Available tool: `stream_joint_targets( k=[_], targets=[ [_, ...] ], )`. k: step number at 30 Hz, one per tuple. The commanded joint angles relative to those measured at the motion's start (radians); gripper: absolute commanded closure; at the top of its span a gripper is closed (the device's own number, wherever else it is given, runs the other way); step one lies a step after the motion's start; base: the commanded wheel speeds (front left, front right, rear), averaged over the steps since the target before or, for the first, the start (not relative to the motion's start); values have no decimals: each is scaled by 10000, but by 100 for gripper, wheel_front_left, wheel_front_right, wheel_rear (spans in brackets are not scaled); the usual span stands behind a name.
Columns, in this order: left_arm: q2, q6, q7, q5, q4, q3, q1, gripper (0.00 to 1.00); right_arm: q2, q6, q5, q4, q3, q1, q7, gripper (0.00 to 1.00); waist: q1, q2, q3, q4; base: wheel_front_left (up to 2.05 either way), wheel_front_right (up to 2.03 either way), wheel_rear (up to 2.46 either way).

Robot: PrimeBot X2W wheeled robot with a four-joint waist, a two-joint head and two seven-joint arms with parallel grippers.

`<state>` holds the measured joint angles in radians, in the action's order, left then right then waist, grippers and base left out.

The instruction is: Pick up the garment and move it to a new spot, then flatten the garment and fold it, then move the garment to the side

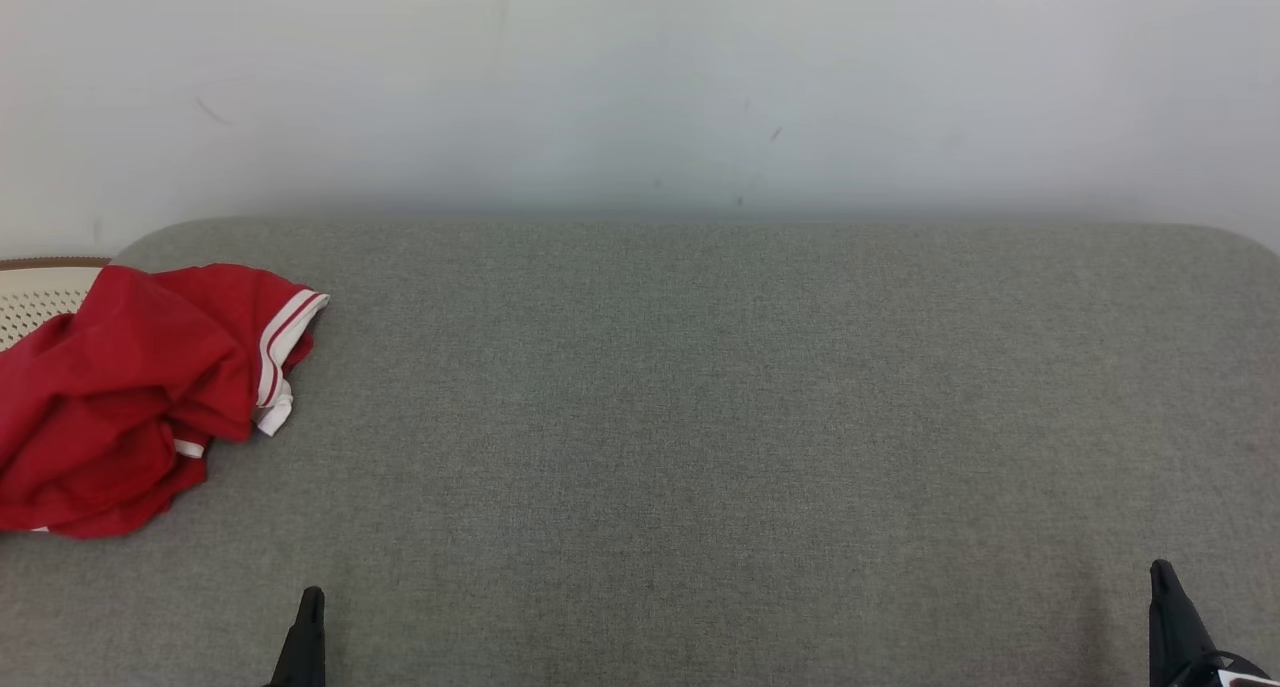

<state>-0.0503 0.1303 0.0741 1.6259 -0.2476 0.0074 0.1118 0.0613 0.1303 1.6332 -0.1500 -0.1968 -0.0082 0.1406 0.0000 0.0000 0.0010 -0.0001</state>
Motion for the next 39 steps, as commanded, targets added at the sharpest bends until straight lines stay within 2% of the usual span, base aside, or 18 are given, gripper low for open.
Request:
stream_joint_targets(
  k=[1, 38, 39],
  targets=[
    [13, 35, 13, -35, -2, 21, 65, 100, -23, 8, -37, -21, -16, -27, 11, 100, 0, 0, 0, 0, 0, 0, 0],
    [0, -2, -8, 0, -15, -3, -5, 100, -27, 0, -34, -14, -17, 2, 4, 100, 0, 0, 0, 0, 0, 0, 0],
    [4, -4, -6, 1, -83, -12, -63, 0, -40, 0, -31, -96, -11, 27, 0, 0, 0, 0, 0, 0, 0, 0, 0]
  ],
)
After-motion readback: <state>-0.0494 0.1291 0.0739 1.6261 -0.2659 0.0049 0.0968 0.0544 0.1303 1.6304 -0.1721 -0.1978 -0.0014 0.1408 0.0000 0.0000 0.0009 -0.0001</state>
